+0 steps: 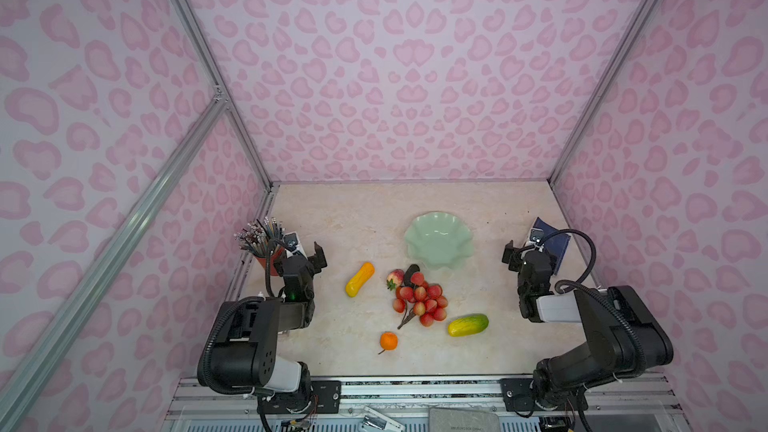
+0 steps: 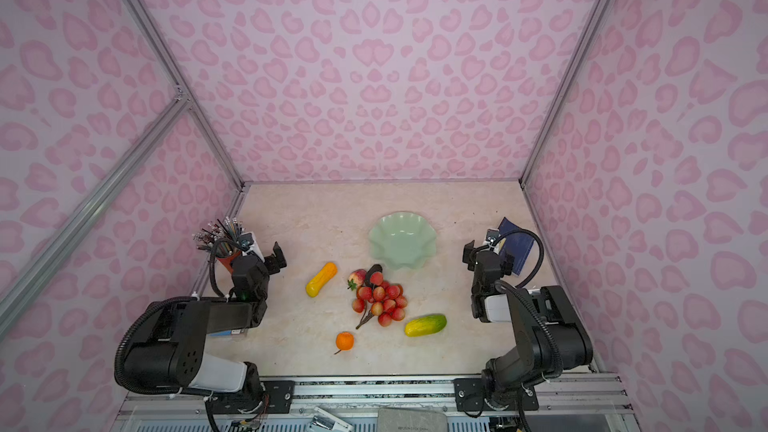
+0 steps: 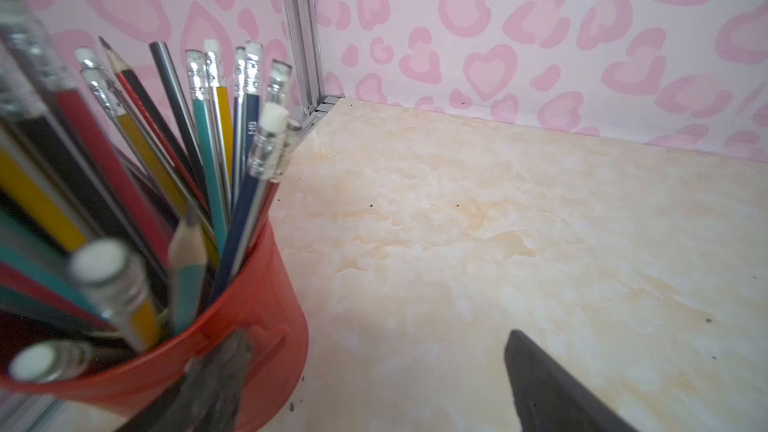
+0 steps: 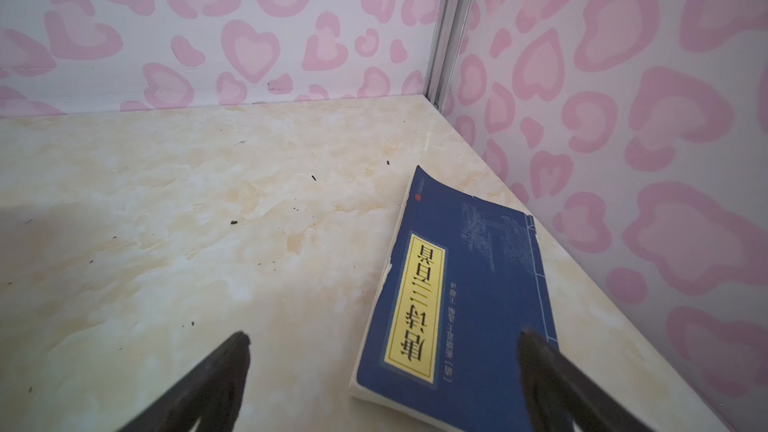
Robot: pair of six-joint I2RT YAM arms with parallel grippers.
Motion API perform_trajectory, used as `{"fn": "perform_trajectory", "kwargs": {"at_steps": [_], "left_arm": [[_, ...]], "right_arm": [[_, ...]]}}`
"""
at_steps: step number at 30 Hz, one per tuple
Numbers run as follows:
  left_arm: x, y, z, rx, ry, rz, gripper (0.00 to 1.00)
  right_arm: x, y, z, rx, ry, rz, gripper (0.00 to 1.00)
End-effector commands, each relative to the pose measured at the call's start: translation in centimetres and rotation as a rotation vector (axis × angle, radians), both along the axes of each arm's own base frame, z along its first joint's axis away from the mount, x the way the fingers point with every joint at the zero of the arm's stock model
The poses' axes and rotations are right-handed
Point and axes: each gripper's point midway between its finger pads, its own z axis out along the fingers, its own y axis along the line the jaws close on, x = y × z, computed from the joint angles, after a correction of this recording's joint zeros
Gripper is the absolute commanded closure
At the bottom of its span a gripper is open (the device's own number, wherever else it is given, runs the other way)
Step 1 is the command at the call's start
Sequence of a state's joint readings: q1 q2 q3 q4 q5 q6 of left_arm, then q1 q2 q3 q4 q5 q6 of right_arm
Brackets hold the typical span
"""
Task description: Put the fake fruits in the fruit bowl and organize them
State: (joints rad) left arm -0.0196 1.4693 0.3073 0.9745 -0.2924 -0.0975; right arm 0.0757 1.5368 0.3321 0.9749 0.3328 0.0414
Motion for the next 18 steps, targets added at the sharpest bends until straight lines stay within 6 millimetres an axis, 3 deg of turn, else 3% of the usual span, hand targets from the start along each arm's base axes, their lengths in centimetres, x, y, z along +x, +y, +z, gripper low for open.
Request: {"fn": "perform_trajectory", "kwargs": {"at_steps": [1,18], "left_arm": [[0.35,0.04,1.04,0.002,-0.043,0.001,0.03],[0.35,0.02,0.98,0.002,-0.041,-0.001,0.03]], "right_arm": [[0.06,-0.21,0.17,-0.003,-0.008,-0.013,0.00],[0.20,-0.26,0.15,0.008,-0.006,-0.008,0.00]]}}
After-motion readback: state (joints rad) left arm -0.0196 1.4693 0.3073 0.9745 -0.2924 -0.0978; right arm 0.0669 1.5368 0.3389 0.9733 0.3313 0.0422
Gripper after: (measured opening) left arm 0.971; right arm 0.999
